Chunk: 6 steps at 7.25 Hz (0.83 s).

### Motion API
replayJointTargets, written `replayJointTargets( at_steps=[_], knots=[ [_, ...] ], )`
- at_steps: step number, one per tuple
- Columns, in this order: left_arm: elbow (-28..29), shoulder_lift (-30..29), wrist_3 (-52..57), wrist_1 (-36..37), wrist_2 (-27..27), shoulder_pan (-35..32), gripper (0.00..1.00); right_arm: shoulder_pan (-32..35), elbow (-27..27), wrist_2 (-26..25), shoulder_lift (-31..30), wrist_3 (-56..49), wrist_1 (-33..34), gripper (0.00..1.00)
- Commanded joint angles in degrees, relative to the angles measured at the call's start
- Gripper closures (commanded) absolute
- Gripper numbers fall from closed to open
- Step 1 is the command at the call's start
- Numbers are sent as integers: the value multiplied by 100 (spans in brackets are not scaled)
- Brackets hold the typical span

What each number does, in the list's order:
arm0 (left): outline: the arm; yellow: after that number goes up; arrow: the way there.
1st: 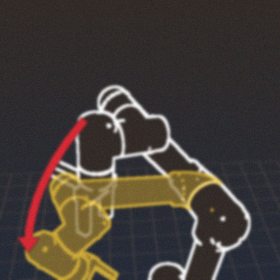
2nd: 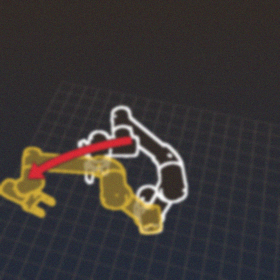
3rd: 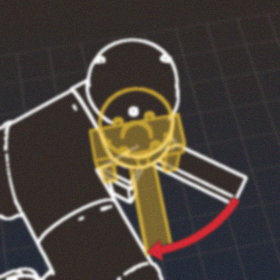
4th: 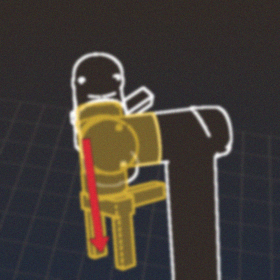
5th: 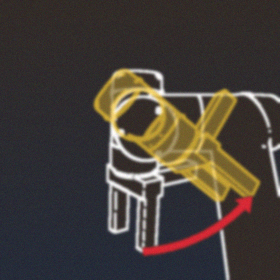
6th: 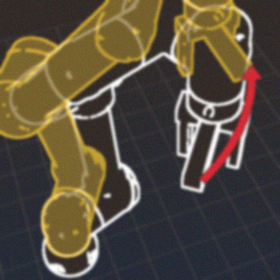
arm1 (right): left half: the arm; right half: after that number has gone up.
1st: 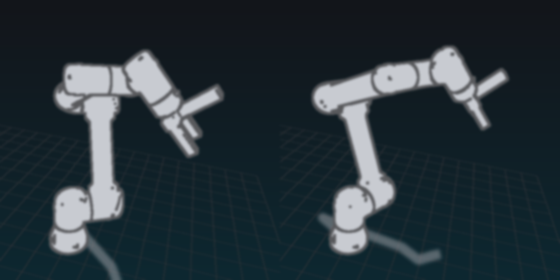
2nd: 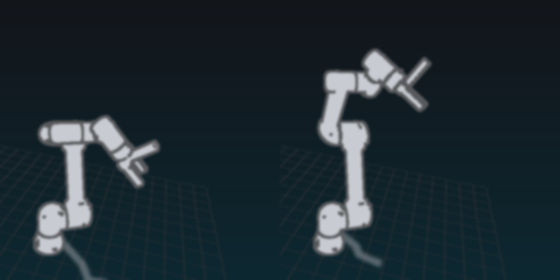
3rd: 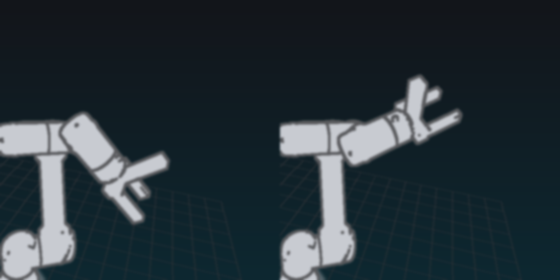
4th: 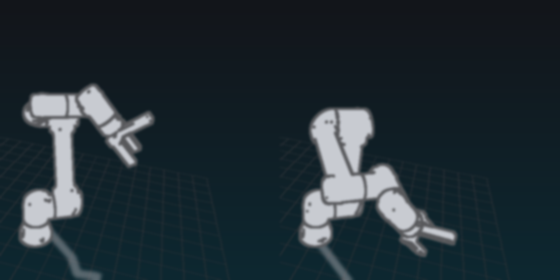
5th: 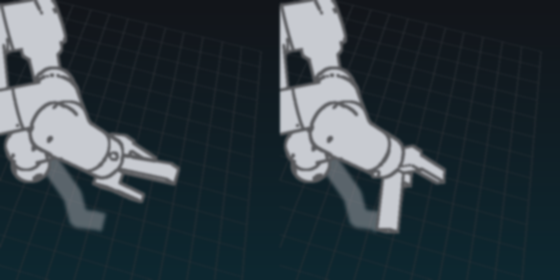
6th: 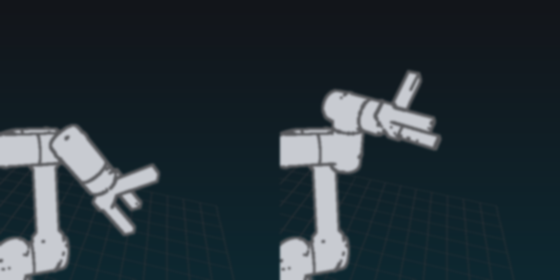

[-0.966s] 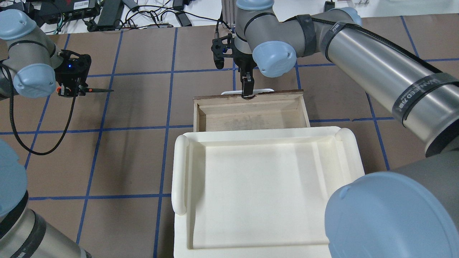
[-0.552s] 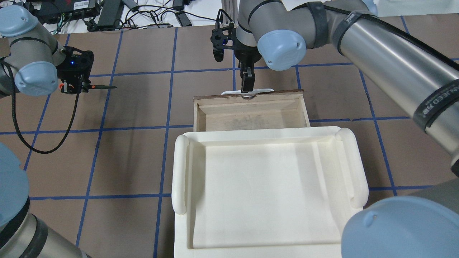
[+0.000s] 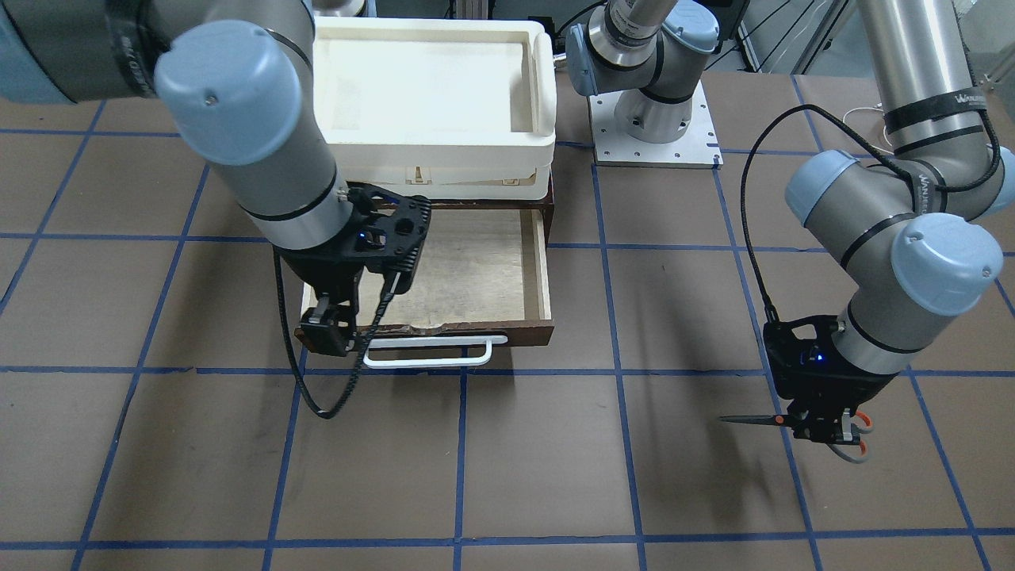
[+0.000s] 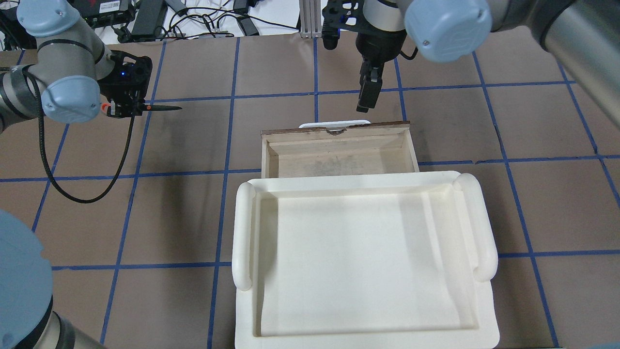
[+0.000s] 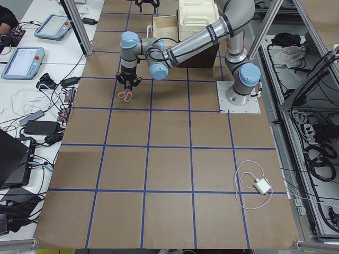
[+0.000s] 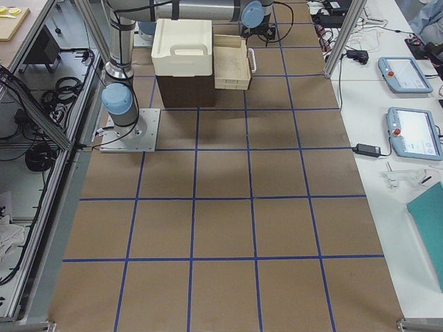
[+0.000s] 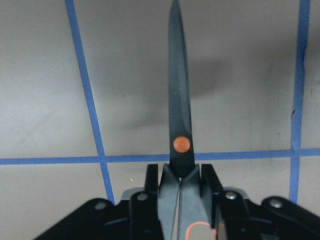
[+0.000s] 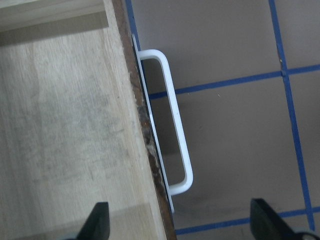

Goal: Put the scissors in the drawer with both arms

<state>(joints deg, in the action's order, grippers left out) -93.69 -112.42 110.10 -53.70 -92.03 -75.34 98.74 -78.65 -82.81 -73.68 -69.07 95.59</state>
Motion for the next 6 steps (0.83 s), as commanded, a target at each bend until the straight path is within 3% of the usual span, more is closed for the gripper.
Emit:
replayJointTargets(
  at_steps=[1, 3, 6],
  knots=[
    [0, 184, -502, -184, 27, -199, 100, -276, -71, -77, -382, 670, -181, 0],
    [0, 361, -1154, -359, 18, -804, 100, -276, -150, -95, -812, 1954, -768, 0],
    [0, 729, -2507, -842, -17, -1657, 100, -311, -343, -104, -1305, 3799, -814, 0]
  ],
)
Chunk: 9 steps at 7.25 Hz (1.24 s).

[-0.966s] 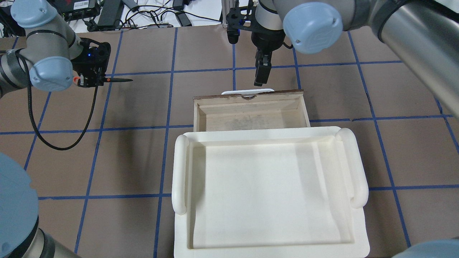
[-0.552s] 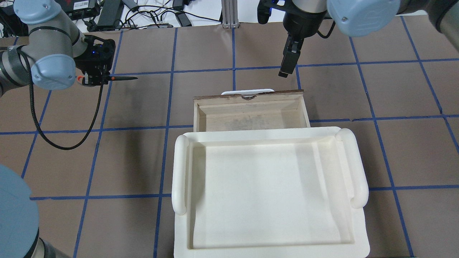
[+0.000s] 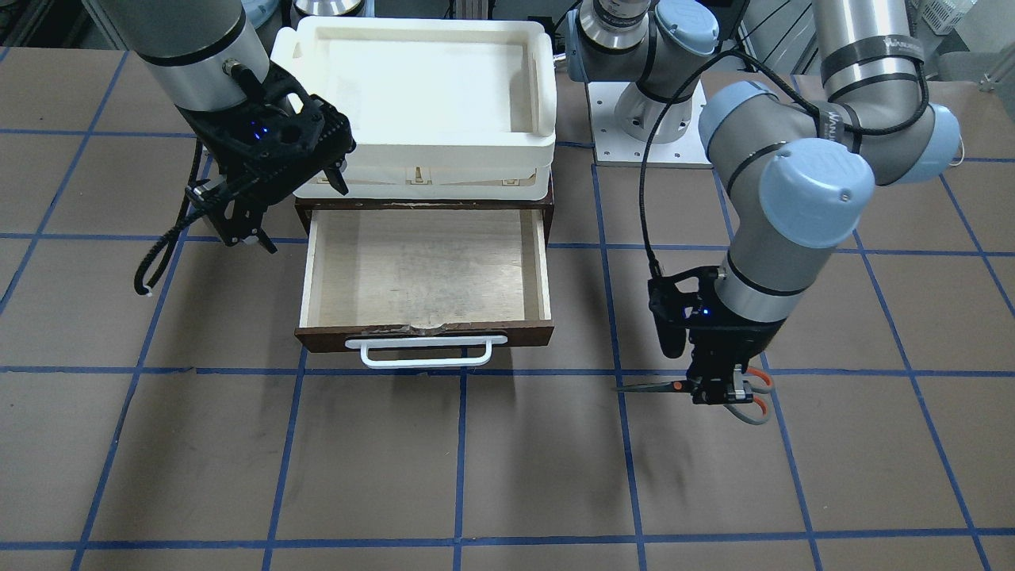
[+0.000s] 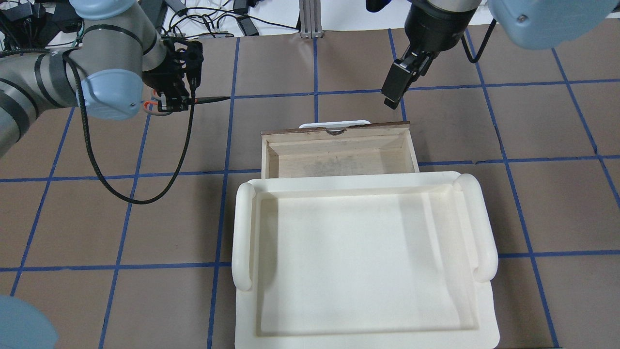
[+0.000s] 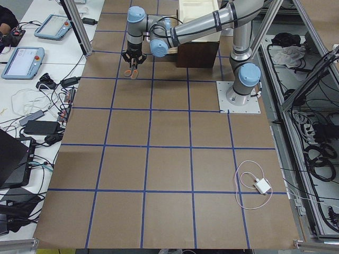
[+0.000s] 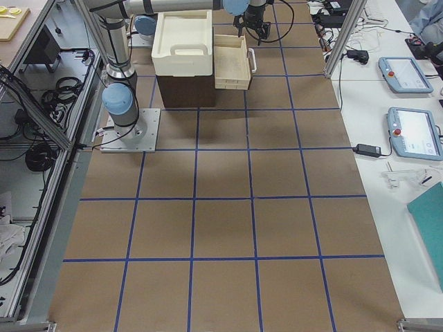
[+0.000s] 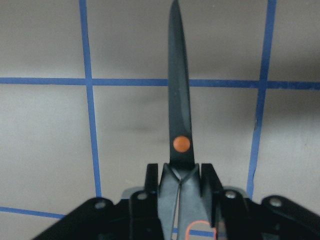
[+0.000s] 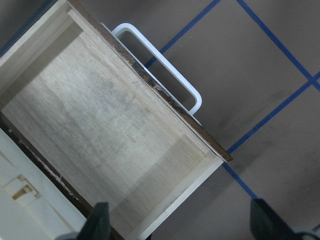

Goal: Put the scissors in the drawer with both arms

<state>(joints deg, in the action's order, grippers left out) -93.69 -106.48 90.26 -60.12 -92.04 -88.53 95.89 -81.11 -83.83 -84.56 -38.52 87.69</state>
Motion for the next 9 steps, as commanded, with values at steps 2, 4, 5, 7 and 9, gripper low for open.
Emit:
replayJointTargets(
  at_steps=[2, 4, 5, 7, 9],
  knots=[
    [0, 355, -1183, -587, -33, -891, 100, -35, -291, -307, -525, 1737, 46, 0],
    [0, 383, -1973, -650, 2, -1558, 100, -35, -344, -318, -597, 2530, 73, 0],
    [0, 409, -2099, -668, 2, -1797, 100, -44, -353, -318, -666, 2821, 38, 0],
    [0, 347, -2257, -729, 28, -2166, 100, -140, -353, -266, -728, 2850, 20, 0],
    [0, 286, -2293, -738, 37, -2526, 100, -185, -353, -310, -755, 2788, 29, 0]
  ],
)
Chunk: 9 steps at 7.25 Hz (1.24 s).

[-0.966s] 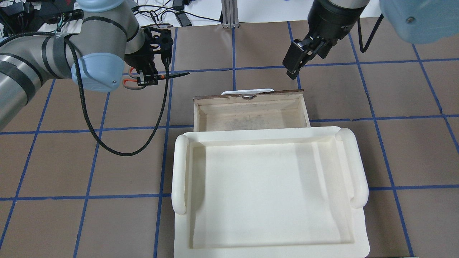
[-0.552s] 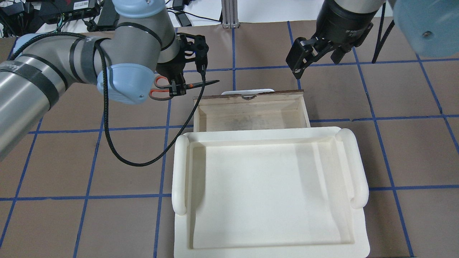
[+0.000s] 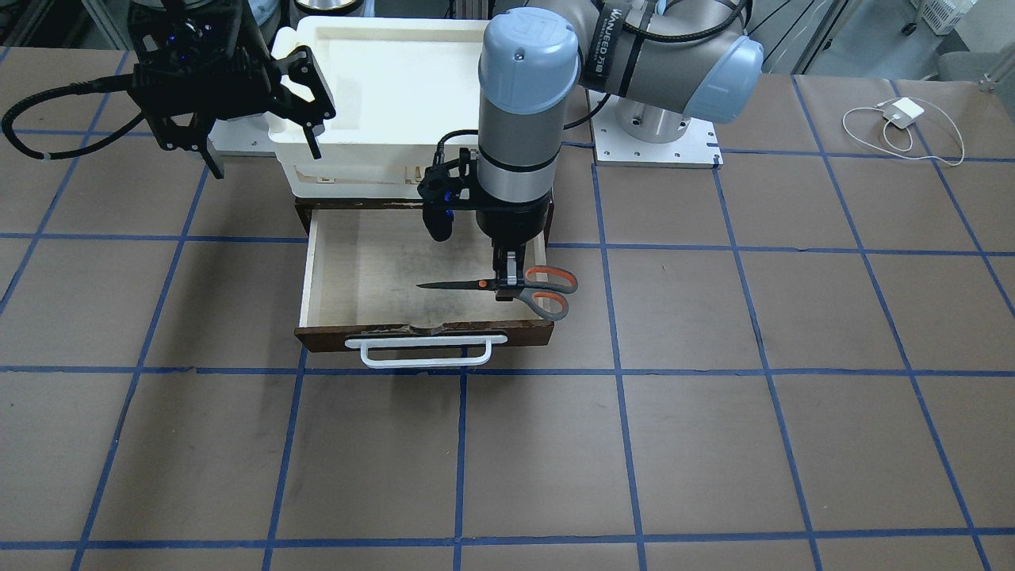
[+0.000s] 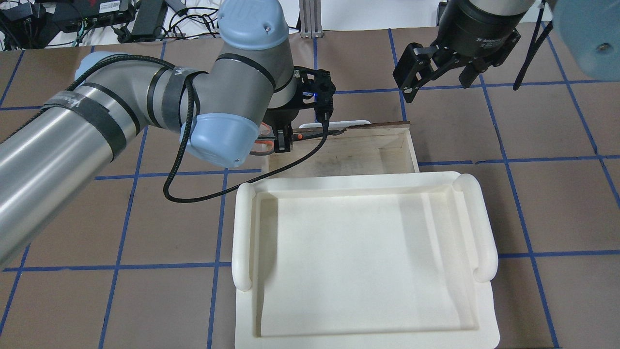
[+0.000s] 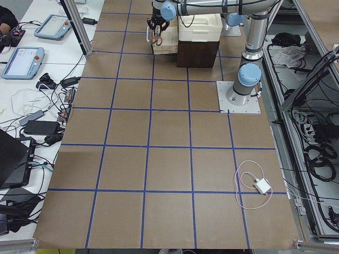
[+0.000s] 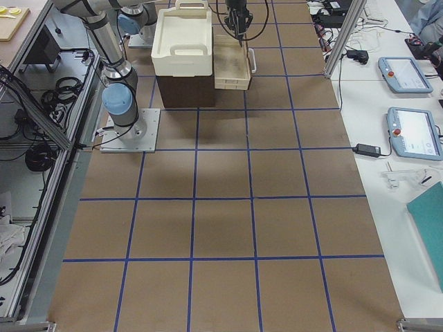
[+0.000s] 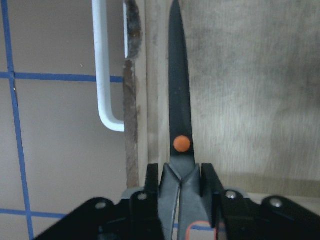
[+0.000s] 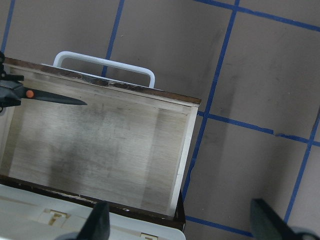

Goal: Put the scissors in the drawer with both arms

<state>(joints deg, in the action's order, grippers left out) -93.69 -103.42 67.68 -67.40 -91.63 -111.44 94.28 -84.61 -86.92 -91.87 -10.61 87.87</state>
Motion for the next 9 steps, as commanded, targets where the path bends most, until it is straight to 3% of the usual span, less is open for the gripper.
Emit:
replayJointTargets(
  at_steps=[1, 9],
  knots=[
    [0, -29, -297, -132, -4, -386, 100, -41, -3, 8, -16, -11, 72, 0],
    [0, -389, -255, -247, 242, -466, 100, -339, -117, -17, 20, 339, 20, 0]
  ],
)
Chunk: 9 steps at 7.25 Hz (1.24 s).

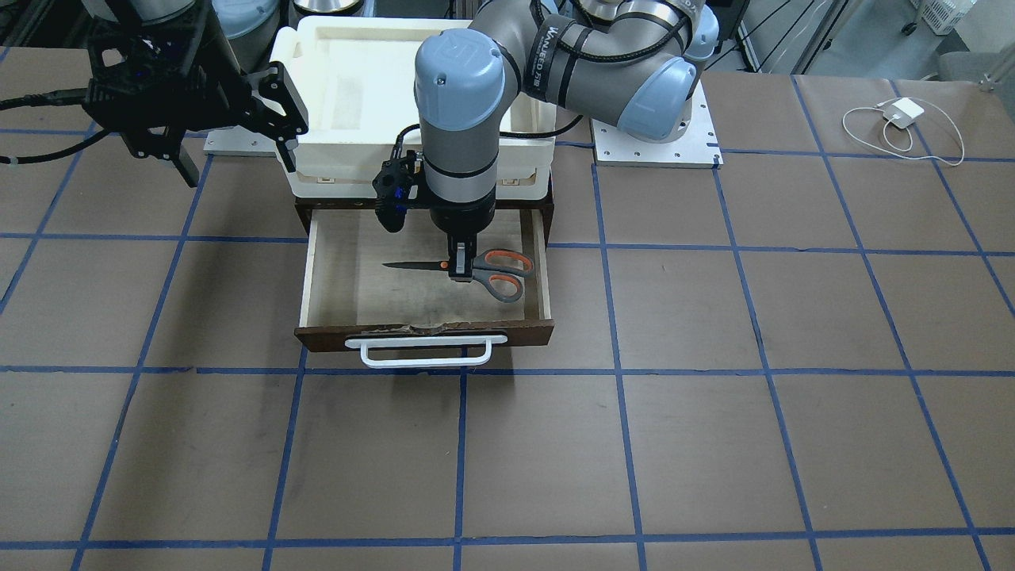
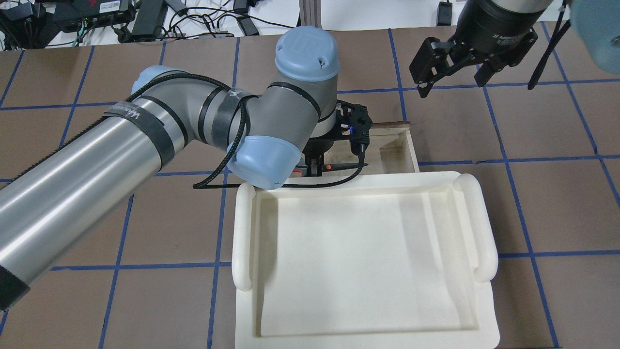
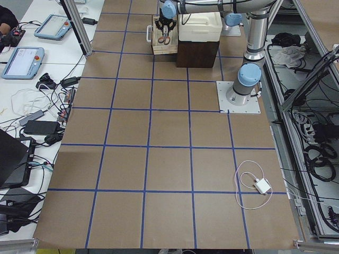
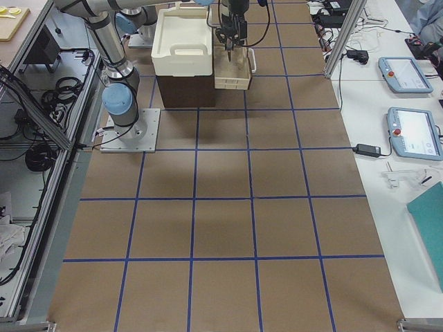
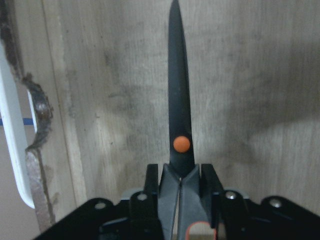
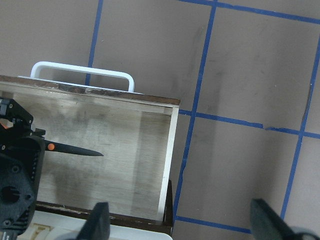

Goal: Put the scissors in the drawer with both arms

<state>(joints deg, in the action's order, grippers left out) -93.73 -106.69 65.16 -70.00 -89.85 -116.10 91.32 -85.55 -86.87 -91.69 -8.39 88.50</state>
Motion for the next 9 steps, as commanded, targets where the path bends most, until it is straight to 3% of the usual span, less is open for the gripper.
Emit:
replayJointTargets(
  at_steps=[1, 2, 3, 4, 7, 9],
  knots=[
    [4, -53, -56, 13, 64, 8, 67, -18, -40, -32, -7, 145, -87, 0],
    [4, 42, -100, 4, 38, 9, 34, -18, -40, -49, -33, 180, -79, 0],
    [21, 122, -144, 4, 64, 17, 20, -9, -40, -484, -33, 528, -96, 0],
    [74, 166, -579, 4, 64, 17, 19, -9, -40, -811, -33, 880, -114, 0],
    [609, 464, -2553, -163, -15, 384, 19, 8, -40, -744, 2, 822, -17, 0],
    [672, 710, -3368, -172, 11, 1225, 6, 0, -40, -507, 2, 804, -8, 0]
  ],
)
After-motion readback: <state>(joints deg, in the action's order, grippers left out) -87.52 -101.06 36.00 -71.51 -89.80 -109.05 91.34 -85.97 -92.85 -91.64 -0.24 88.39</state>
